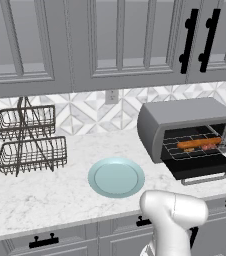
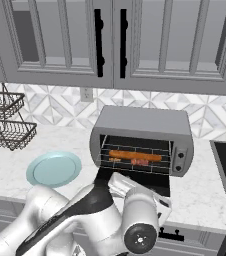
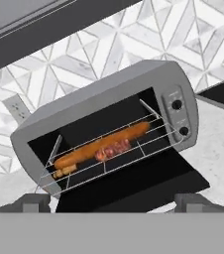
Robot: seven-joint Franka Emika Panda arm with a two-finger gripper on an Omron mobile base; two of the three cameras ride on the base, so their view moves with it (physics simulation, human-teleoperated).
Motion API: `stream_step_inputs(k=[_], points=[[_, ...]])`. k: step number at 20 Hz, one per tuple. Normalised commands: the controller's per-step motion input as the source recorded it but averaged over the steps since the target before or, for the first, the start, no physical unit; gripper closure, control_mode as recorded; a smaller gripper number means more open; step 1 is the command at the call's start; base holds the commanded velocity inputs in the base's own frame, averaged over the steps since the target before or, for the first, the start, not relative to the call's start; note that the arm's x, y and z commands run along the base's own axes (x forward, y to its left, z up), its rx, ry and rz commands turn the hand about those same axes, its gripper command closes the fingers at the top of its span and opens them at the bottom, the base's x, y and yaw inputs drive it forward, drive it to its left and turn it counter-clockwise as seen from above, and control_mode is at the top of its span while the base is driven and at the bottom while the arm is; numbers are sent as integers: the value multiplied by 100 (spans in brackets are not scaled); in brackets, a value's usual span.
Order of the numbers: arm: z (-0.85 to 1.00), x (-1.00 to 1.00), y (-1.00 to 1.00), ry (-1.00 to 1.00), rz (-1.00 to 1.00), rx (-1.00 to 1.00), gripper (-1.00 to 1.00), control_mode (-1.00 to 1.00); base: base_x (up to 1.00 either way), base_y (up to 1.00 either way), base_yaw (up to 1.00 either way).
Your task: Pick up the kebab skewer and baguette bread, and place them inside the toaster oven. Close the toaster oven door and start by setting the timer.
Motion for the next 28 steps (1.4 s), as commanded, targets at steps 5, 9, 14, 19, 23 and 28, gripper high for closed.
stream_step_inputs(k=[5, 9, 14, 19, 23, 28], points=[[0, -11, 30, -12, 12, -36, -100, -100, 0, 0, 0], [0, -18, 4, -3, 14, -33, -100, -100, 0, 0, 0], [0, -8, 0, 0, 18, -23, -100, -100, 0, 0, 0], [7, 4, 0, 2, 15, -10, -100, -100, 0, 0, 0], [2, 10, 3, 0, -14, 0, -100, -100, 0, 0, 0], [0, 18, 6, 0, -24, 3, -100, -100, 0, 0, 0]])
